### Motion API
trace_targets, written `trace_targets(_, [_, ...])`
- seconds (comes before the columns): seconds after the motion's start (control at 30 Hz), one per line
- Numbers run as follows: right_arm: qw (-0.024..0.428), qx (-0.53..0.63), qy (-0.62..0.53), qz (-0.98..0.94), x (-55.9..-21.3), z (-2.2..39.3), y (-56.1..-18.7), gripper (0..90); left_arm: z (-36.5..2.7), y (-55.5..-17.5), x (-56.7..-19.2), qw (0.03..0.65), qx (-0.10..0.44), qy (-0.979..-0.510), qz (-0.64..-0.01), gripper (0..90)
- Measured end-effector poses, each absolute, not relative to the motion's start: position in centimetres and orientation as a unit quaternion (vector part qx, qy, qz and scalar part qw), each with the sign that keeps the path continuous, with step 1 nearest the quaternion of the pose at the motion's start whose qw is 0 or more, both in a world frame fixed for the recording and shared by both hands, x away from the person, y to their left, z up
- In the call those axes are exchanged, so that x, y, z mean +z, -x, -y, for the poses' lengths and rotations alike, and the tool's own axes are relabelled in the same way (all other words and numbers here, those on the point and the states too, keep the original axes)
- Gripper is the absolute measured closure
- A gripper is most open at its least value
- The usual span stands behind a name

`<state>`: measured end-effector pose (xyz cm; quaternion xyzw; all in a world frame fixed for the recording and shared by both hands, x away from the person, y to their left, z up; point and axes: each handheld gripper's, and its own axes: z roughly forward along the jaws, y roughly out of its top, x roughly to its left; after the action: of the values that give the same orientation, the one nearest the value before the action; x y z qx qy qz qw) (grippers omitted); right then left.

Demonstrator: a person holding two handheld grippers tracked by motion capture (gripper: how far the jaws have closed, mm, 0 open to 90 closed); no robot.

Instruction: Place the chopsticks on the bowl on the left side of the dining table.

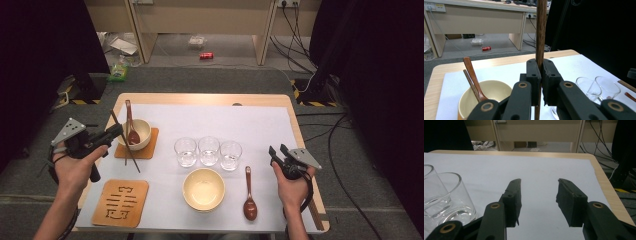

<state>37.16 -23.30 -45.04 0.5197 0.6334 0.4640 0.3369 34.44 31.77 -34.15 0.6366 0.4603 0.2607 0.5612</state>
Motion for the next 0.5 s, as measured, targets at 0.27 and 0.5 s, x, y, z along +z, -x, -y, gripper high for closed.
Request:
trace_targets(0.27, [0.338,0.466,-0.52,-0.631,-45.0,23.4,-37.1,54.6,-32.1,-33.4,-34.2,0.559,0.257,-0.64,-0.46,84.4])
trace_targets(0.5, [0.338,0.467,-0.521,-0.63,-45.0,23.4,-37.1,54.6,-32.4,-32.6,-34.2,0.558,0.259,-0.642,-0.459,84.4])
